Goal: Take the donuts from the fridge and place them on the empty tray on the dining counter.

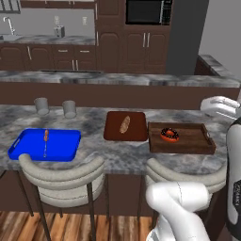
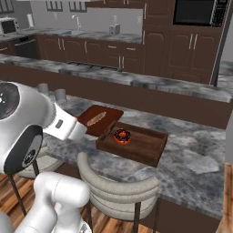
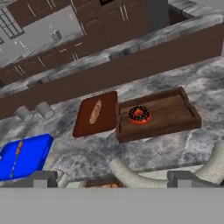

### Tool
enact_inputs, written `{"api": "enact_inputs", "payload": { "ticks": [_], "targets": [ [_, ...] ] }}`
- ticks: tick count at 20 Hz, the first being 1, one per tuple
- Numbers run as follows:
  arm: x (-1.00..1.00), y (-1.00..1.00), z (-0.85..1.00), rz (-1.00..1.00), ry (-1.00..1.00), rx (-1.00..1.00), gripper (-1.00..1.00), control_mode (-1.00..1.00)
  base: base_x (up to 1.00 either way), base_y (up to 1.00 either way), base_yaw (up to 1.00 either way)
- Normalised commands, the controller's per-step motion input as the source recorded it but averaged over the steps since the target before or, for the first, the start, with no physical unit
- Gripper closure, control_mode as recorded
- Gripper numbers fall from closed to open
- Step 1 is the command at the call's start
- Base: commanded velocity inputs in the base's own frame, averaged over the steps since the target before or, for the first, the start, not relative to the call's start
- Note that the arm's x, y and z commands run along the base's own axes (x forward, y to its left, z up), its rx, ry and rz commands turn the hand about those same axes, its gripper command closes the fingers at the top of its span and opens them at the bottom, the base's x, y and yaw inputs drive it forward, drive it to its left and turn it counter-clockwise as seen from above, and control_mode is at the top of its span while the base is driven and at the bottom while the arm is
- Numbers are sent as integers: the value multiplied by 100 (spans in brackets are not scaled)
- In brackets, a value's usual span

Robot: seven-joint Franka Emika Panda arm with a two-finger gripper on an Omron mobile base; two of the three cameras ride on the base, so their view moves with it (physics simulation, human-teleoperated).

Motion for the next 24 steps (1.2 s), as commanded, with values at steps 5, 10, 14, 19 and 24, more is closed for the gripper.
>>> {"api": "enact_inputs", "payload": {
  "ticks": [5,10,14,19,24],
  "targets": [
    [-98,30,72,0,-28,-41,-100,-100,0,0,0],
    [-35,8,10,0,0,-6,-100,-100,0,0,0],
    [-36,68,0,0,0,0,-100,-100,0,0,0],
    [0,0,0,0,0,0,-100,100,-39,100,19],
    [0,0,0,0,0,0,-100,100,-10,100,39]
  ]
}}
